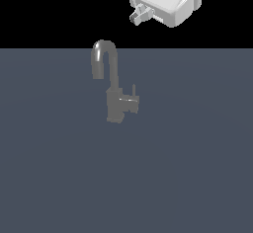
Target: Turn on the faucet by rotating a designated handle.
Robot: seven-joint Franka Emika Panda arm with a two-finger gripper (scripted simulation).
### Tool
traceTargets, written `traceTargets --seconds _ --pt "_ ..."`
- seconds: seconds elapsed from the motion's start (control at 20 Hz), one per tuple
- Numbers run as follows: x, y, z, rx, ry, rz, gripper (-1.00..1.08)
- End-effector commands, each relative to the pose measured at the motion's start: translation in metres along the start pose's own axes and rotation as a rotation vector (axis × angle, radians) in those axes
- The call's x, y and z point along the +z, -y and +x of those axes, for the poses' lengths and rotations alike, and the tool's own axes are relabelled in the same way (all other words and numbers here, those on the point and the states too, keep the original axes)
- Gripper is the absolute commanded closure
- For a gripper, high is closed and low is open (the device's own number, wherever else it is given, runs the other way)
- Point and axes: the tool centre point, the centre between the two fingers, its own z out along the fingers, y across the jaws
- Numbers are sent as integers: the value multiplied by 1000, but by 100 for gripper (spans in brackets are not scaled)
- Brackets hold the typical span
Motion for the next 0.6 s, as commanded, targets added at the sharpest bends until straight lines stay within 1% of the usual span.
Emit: traceTargets --seconds 0.0,0.55 --pt "3 2 21 55 44 54 108" --pt "30 -3 113 308 243 301 108"
